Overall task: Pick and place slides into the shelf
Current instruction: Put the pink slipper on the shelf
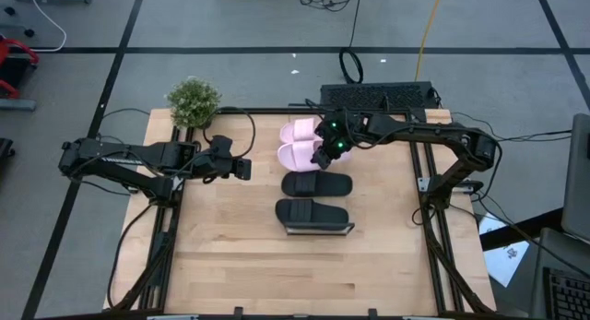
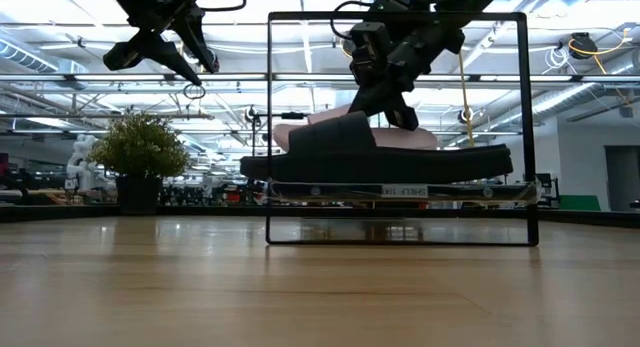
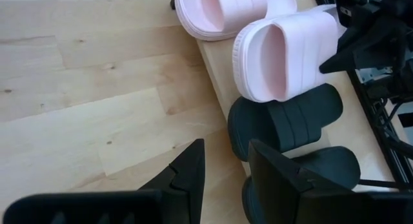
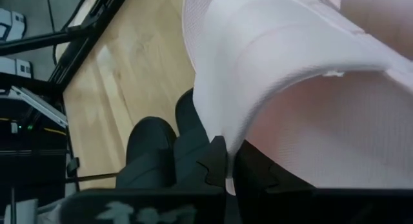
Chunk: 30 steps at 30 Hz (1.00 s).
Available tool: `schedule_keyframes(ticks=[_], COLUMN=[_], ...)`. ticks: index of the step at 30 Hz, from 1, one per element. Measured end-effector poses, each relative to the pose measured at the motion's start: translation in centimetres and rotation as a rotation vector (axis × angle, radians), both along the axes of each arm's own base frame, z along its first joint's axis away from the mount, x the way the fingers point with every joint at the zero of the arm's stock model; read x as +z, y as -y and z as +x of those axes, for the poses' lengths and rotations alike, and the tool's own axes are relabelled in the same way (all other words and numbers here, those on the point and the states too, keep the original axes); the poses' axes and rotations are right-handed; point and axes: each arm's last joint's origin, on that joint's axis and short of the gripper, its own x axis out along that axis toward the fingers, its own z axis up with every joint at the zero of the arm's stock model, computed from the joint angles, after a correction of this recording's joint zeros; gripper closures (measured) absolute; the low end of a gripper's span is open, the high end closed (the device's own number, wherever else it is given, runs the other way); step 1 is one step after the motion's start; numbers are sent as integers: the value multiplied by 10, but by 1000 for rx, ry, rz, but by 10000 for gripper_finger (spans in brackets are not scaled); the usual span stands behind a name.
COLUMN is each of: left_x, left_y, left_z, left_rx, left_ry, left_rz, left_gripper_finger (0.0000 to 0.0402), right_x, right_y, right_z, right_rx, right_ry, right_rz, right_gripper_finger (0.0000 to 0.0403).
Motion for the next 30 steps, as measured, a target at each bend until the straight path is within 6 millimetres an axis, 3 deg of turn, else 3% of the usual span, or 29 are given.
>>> schedule_keyframes(ticks=[22, 30], left_x=[2, 5], left_y=[0, 0], left_z=[3, 6], left_rx=[-22, -36], left_ry=[25, 64], left_rz=[19, 34], left_gripper_finger=[286, 286], right_x=[-1, 0], right_y=[10, 28], right_z=[-3, -9], right_rx=[-52, -101], right_ry=[0, 16], right_rz=[46, -1], right_gripper_finger=[403, 403])
